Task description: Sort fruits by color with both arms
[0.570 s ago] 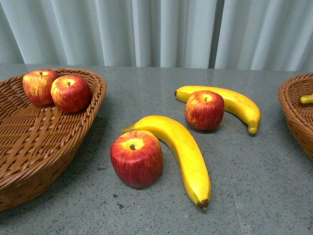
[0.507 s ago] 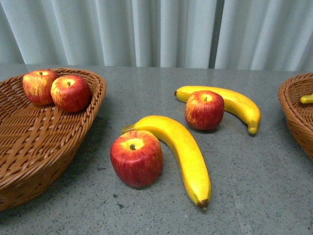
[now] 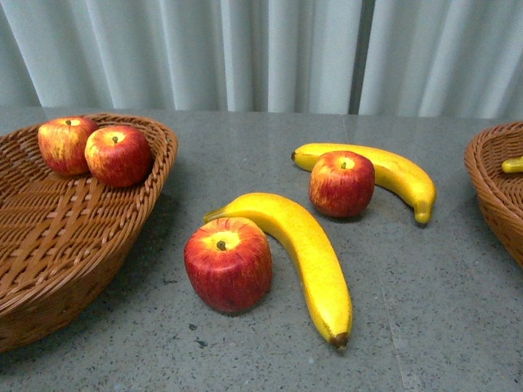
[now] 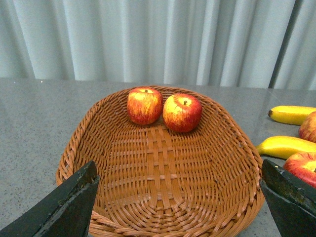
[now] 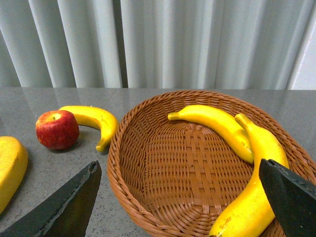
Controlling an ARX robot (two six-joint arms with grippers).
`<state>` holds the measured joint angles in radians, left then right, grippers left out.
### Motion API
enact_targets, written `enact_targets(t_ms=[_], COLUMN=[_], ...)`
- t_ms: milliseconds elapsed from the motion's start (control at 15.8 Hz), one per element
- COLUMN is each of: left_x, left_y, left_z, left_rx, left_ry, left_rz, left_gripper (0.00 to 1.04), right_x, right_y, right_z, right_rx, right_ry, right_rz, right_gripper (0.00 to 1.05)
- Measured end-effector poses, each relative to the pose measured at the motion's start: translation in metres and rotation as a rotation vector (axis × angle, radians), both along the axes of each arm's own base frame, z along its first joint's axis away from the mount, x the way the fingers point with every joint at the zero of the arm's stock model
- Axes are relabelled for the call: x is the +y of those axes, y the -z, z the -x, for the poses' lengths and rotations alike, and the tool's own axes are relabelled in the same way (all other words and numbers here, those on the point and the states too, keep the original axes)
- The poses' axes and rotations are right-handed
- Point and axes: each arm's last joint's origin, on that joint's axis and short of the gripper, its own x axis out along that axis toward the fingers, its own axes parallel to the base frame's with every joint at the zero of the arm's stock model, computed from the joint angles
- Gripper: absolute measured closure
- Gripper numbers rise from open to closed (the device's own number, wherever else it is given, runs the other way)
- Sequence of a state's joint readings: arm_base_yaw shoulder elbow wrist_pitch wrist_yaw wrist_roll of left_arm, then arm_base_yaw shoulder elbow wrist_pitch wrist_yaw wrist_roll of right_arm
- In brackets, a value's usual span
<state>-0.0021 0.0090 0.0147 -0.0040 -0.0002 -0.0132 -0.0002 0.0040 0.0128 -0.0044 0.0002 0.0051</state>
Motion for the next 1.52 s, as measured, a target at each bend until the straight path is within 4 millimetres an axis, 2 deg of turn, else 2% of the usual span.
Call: enact_targets(t_ms=[760, 824, 950, 1014, 1140, 1204, 1267, 1394, 1521], left_x=[0.0, -0.002, 0.004, 0.008, 0.006, 0.005, 0.0, -0.021, -0.049], left_y=[0.0, 0.001, -0.018, -0.037, -0.062, -0.073, -0.084, -0.092, -0.093], left_z=[0.0, -0.001, -0.016, -0.028, -0.052, -0.07, -0.096, -0.138, -0.168], left_rx=[0.0, 0.219, 0.213, 0.137, 0.055, 0.03, 0.037, 0.117, 0.222], left_ry=[0.0, -0.13, -0.257, -0.261, -0.184, -0.132, -0.056, 0.113, 0.329], left_rz=[0.0, 0.011, 0.012, 0.005, -0.031, -0.054, -0.074, -0.128, -0.159], left_gripper=[0.07, 0.07, 0.07, 0.07, 0.07, 0.07, 0.07, 0.07, 0.07], right_x=[0.0, 0.0, 0.0, 0.0, 0.0, 0.0, 0.0, 0.0, 0.0], right_y=[0.0, 0.0, 0.0, 0.0, 0.0, 0.0, 0.0, 0.0, 0.0], right_z=[0.0, 0.0, 0.0, 0.0, 0.0, 0.0, 0.0, 0.0, 0.0], right_rx=[0.0, 0.0, 0.0, 0.001, 0.0, 0.0, 0.0, 0.0, 0.0], right_ry=[0.0, 0.0, 0.001, 0.0, 0.0, 0.0, 0.0, 0.0, 0.0], right_rz=[0.0, 0.0, 0.002, 0.002, 0.002, 0.002, 0.002, 0.002, 0.002], right_gripper=[0.06, 0.06, 0.06, 0.06, 0.06, 0.06, 0.06, 0.06, 0.06])
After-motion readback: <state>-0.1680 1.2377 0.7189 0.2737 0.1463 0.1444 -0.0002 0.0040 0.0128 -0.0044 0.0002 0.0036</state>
